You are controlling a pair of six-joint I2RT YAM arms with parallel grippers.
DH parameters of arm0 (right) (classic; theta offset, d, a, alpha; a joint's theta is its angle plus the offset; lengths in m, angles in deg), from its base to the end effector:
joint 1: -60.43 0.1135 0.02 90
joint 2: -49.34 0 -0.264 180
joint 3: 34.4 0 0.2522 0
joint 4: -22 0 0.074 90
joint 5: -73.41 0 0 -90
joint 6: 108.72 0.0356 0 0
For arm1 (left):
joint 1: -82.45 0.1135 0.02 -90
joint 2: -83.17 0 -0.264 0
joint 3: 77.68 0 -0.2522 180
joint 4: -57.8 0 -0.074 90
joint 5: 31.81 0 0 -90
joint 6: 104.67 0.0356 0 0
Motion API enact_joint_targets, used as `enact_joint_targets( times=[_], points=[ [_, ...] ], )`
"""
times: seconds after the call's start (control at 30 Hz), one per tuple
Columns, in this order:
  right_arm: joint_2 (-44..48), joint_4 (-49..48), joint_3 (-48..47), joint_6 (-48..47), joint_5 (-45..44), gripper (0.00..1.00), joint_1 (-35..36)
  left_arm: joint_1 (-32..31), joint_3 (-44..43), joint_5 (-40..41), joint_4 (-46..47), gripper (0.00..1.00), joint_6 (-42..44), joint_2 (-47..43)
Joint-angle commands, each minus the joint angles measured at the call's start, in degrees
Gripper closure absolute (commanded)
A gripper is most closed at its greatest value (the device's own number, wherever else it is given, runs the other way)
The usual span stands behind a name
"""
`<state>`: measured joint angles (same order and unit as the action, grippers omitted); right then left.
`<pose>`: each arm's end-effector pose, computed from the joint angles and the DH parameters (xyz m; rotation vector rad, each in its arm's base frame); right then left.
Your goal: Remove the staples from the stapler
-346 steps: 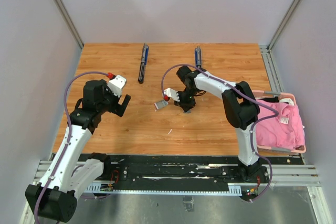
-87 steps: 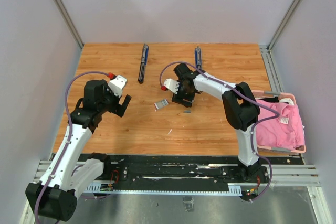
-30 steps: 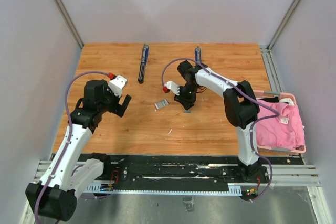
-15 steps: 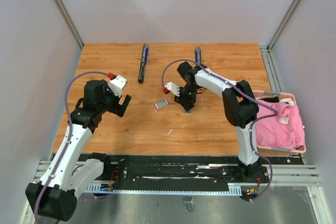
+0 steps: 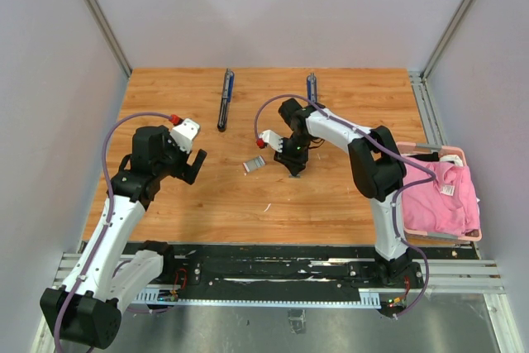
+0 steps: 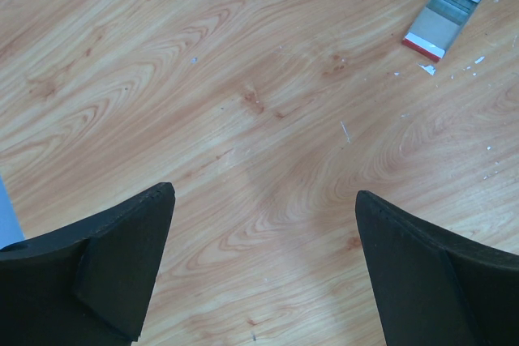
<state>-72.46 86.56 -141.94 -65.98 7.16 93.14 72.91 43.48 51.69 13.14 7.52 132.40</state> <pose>0.3492 0.2413 0.1712 -1.8732 2.1424 0.5582 0.1826 -0.0348 0.2927 0.6570 2.0766 0.0019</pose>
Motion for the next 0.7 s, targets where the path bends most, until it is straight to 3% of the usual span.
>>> enact_joint_targets(
  times=[0.0,0.67],
  points=[
    [-1.5,0.2,0.6,0.9,-1.1,0.68,-0.4,0.2,0.3,-0.4,1.0,0.02,0.2,0.0],
    [-1.5,-0.8,1.5,1.1,-2.3,0.72,0.3,0.2,0.3,-0.4,0.9,0.02,0.2,-0.2]
  ],
)
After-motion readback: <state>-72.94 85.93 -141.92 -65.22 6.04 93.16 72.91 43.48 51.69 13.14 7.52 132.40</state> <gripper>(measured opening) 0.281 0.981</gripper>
